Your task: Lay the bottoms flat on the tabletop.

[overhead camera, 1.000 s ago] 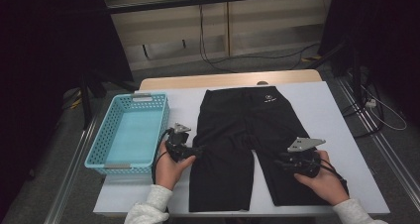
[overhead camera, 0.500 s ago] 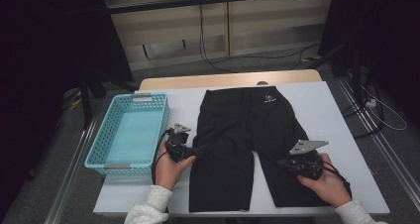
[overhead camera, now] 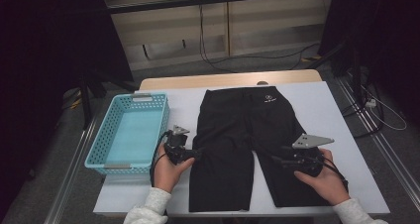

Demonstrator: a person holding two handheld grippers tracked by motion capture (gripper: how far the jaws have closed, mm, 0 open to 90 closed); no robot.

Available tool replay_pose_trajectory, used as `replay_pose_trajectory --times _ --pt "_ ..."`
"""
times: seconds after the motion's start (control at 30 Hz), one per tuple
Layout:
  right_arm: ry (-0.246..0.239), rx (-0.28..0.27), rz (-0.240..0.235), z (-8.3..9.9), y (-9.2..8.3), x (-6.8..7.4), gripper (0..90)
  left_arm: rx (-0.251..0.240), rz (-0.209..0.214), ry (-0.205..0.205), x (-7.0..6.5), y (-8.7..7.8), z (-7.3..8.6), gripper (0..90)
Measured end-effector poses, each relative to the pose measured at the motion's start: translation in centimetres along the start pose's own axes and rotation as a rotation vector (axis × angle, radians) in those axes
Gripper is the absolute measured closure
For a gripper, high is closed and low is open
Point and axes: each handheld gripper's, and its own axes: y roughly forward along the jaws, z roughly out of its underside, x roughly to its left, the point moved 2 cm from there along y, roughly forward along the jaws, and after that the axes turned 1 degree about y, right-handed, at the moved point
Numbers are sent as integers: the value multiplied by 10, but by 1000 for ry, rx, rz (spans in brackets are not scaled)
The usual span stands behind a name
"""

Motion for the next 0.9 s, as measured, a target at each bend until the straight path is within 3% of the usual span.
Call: replay_pose_trajectory --times 0.13,0.2,0.3,0.37,0.43,0.5,0.6,0.67,0.77,0.87,0.9 --pt "-2 -29 11 -7 5 -1 387 -2 -4 -20 1 -5 5 157" --pt "-4 -39 23 -10 8 0 340 6 -12 -3 2 -8 9 155" --pt "-8 -34 24 -14 15 1 319 11 -10 -10 1 -12 14 156" --pt "-13 -37 25 -17 18 2 307 3 -18 1 0 -13 17 195" --pt "-20 -45 15 -21 21 5 307 7 -3 -24 -2 -15 20 234" --pt "-33 -44 10 -23 25 7 307 33 -2 -2 -2 -15 22 265" --pt "-40 -42 3 -25 28 9 308 33 -16 16 -6 -15 25 303" --pt "-42 -43 1 -26 28 10 307 39 -32 28 -9 -15 26 373" --pt "-39 -38 0 -25 29 9 306 54 -21 22 -11 -17 25 522" --pt "-40 -35 4 -25 29 9 318 62 -3 -8 -13 -18 24 658" --pt "-39 -36 7 -25 29 9 322 69 28 -35 -12 -18 24 741"
